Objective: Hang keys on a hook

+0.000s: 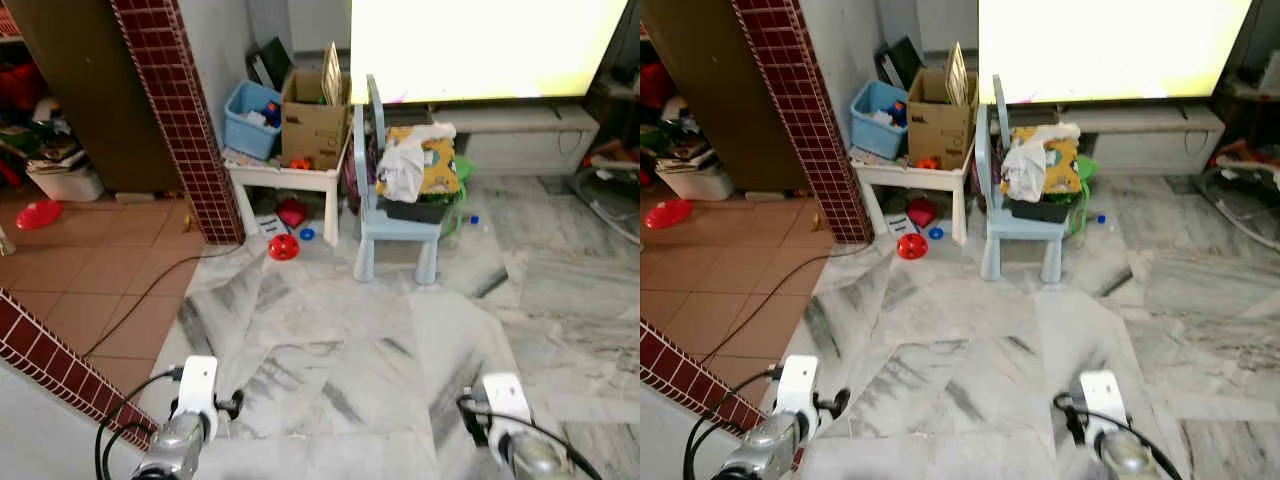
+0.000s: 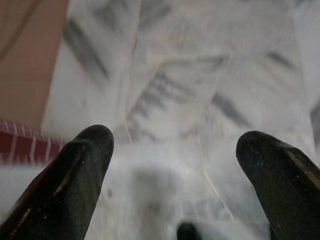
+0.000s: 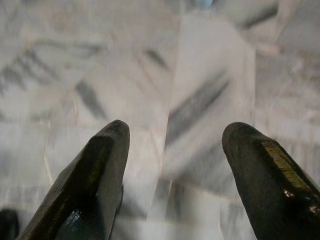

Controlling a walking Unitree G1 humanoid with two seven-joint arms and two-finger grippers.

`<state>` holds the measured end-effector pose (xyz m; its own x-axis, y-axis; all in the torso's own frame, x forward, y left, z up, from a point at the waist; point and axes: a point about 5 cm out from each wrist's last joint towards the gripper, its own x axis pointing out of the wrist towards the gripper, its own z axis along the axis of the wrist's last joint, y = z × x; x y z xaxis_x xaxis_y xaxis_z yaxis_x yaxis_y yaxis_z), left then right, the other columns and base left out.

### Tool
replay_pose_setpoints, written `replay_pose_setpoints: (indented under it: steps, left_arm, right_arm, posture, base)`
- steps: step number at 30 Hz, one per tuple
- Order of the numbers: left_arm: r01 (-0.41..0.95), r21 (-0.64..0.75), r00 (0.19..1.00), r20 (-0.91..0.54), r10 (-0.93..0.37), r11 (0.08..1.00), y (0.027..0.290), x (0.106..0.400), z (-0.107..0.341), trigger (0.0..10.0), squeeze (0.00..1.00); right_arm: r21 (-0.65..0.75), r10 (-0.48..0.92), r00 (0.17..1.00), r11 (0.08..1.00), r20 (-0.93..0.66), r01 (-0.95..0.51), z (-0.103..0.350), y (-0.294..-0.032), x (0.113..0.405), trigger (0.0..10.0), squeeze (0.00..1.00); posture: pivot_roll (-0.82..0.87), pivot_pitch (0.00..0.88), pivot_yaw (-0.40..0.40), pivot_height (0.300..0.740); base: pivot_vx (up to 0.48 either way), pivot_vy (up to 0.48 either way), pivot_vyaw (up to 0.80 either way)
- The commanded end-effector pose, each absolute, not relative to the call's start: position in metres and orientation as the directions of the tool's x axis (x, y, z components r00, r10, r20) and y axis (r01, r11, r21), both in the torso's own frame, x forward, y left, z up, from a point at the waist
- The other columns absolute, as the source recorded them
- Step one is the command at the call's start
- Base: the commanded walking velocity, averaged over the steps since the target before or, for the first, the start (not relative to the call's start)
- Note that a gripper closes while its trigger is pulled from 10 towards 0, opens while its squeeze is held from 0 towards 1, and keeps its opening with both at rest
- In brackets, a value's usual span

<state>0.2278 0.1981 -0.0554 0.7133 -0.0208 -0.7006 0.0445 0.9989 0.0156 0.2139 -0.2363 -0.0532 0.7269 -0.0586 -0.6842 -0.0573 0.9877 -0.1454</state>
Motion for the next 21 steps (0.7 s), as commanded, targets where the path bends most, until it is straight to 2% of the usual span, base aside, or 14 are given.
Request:
replay_pose_setpoints:
  steps: [1, 21]
  left_arm:
    - [0.030, 0.007, 0.670, -0.742, -0.015, 1.000, 0.2017, 0.2140, -0.0641, 10.0, 0.00]
    - [0.031, 0.022, 0.664, -0.748, -0.004, 0.999, 0.2039, 0.2130, -0.0644, 10.0, 0.00]
  right_arm:
    - [-0.130, -0.062, 0.683, 0.990, -0.727, -0.048, -0.0632, -0.2359, 0.1985, 10.0, 0.00]
    - [-0.136, -0.072, 0.685, 0.990, -0.725, -0.041, -0.0631, -0.2383, 0.1971, 10.0, 0.00]
  posture:
    - [-0.08, 0.000, 0.040, 0.740]
    - [-0.08, 0.000, 0.044, 0.740]
  base:
    - [0.000, 0.000, 0.00]
    - [0.000, 0.000, 0.00]
